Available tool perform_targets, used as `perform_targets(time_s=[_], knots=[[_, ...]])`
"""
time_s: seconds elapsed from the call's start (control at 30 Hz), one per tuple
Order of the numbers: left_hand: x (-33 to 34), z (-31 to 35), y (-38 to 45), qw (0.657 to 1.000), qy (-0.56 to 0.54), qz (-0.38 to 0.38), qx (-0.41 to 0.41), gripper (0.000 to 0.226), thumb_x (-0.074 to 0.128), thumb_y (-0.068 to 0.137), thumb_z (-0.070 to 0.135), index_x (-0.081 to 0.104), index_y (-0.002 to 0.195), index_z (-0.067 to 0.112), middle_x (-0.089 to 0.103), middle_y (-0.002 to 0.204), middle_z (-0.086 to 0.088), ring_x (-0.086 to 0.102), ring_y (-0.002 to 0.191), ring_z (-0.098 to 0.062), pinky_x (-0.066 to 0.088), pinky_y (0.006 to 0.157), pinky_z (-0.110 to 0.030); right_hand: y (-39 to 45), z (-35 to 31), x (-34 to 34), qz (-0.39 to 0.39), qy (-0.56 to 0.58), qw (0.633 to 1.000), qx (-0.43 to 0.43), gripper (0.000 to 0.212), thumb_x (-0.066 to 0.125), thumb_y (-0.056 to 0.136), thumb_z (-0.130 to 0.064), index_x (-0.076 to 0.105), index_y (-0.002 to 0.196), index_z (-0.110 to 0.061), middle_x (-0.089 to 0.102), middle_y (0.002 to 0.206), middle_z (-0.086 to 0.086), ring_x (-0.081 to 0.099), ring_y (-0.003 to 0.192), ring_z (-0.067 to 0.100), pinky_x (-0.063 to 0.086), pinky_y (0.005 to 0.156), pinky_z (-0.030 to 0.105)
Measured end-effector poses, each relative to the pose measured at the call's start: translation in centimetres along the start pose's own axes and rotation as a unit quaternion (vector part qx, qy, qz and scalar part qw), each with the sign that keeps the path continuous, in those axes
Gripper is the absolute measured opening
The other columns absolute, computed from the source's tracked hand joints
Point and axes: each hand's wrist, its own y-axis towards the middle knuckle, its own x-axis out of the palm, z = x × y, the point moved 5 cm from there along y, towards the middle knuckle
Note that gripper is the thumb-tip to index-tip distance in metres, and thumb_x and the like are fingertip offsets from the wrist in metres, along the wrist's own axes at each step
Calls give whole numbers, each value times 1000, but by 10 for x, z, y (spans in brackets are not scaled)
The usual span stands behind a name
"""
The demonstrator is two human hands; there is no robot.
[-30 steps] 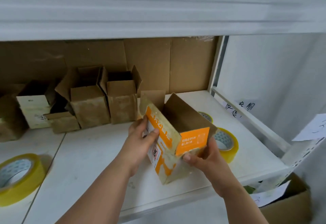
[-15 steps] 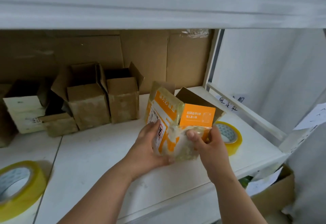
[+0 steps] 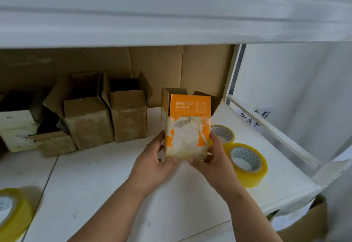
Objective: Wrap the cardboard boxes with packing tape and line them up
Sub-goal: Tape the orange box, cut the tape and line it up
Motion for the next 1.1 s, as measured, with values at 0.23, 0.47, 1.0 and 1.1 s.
perform_targets(time_s=[0.23, 0.47, 1.0, 1.1], knots=[[3, 7, 24, 998, 25, 43, -26, 62, 85, 72, 40, 47, 118, 51, 58, 120, 15, 60, 96, 0, 47, 72, -12, 43, -3, -5, 12, -56, 998, -14, 67, 77, 84, -24, 39, 133, -48, 68, 104, -21, 61, 86, -15, 44, 64, 2], [5, 9, 35, 996, 18, 65, -57, 56, 89, 67, 34, 54, 109, 47, 65, 109, 20, 63, 92, 7, 49, 74, -11, 67, 9, 4, -25, -38, 999, -13, 60, 71, 89, -22, 40, 136, -43, 67, 112, -17, 65, 99, -1, 52, 76, 14], [10, -1, 51, 980, 85, 113, -140, 20, 63, 94, 32, 57, 113, 33, 56, 87, 13, 55, 84, -11, 39, 70, -26, 96, 23, 10, -41, -135, 990, -12, 52, 57, 97, -20, 36, 140, -41, 69, 116, -7, 65, 100, 18, 55, 83, 40], [9, -5, 52, 976, 101, 134, -136, 28, 59, 96, 28, 60, 124, 28, 60, 98, 9, 58, 85, -10, 39, 68, -25, 103, 26, 13, -38, -143, 989, 11, 43, 52, 100, -22, 41, 141, -32, 69, 116, -3, 65, 103, 20, 49, 79, 33]])
